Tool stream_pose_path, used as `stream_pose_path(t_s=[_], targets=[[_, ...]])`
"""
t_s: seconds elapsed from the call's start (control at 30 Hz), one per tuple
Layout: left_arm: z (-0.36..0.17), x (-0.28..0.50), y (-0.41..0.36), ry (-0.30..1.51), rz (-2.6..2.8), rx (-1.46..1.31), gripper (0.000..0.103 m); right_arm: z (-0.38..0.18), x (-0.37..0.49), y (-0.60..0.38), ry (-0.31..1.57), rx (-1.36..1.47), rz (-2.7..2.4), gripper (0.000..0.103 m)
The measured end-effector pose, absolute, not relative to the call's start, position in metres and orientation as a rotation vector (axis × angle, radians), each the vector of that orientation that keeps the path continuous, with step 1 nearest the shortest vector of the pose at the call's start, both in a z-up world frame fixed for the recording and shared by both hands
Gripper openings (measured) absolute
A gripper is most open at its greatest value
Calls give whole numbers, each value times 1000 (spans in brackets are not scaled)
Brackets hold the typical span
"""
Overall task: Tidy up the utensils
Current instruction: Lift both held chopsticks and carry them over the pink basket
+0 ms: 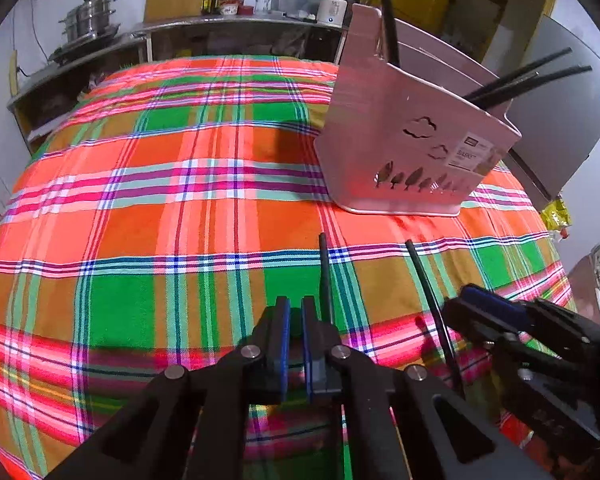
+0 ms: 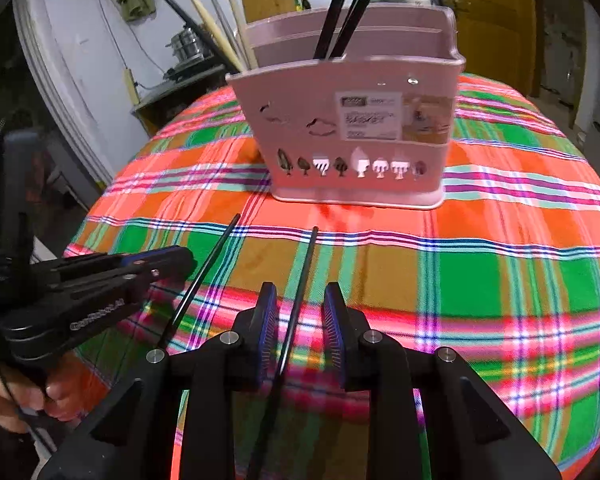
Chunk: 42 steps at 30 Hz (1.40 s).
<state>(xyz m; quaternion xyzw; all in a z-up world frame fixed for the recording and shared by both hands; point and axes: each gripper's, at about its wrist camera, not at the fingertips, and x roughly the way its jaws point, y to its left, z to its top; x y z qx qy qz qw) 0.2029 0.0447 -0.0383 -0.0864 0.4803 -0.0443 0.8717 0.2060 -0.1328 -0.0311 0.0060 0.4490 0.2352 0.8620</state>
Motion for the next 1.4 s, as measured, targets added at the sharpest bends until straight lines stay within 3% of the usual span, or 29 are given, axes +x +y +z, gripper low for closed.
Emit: stream_pose_path(t_s=[0.4,0.5,0.57,0.83,1.4], targets=[[-42,225,28,1049,-192,-140,10,-43,230,-121,980,-13,464,25],[-44,229,19,1038,-190,-86,10,-43,231,-116,974,-43,448,19],[-44,231,15,1033,-188,-58,10,-44,232,-115,973,-51,439,8],[-36,232,19,1028,-167,-78,5,-37,234,-122,987,-15,457,5],[85,193,30,798,-191,-117,4,69,205,-149,765,34,502,5]])
